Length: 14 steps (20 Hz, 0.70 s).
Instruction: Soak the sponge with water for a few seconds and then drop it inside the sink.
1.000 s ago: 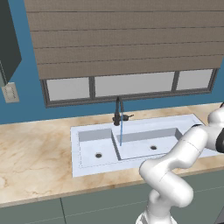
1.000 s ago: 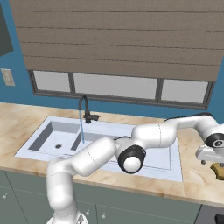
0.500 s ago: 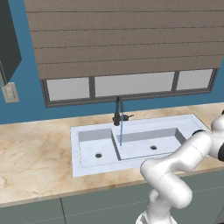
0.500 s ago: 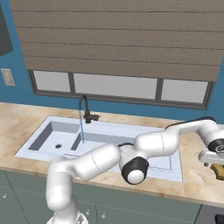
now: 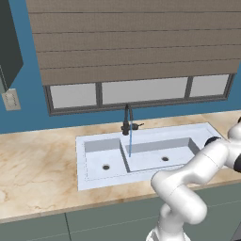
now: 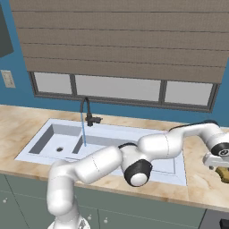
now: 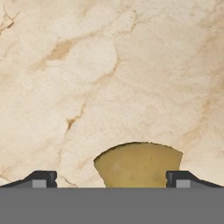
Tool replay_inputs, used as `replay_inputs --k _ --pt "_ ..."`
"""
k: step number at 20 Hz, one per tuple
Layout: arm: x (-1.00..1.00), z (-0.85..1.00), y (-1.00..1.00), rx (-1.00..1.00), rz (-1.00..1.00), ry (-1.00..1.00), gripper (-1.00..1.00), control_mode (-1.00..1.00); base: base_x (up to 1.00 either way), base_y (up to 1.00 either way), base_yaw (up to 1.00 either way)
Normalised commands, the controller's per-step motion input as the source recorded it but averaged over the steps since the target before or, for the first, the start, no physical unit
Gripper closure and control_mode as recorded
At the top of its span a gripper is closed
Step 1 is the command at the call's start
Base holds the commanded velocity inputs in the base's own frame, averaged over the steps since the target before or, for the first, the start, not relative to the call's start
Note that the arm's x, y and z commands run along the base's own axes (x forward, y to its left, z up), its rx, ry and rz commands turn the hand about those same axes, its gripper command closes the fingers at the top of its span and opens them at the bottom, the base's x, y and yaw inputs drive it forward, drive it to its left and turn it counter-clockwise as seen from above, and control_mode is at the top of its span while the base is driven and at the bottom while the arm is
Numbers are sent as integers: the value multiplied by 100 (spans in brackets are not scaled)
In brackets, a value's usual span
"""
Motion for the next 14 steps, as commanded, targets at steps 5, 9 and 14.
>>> replay_inputs --k 5,9,14 --pt "17 0 -27 0 0 0 -100 -100 0 0 0" --pt "10 1 -40 4 0 0 -100 -100 0 0 0" --pt "0 0 -45 6 0 3 -100 -100 0 0 0"
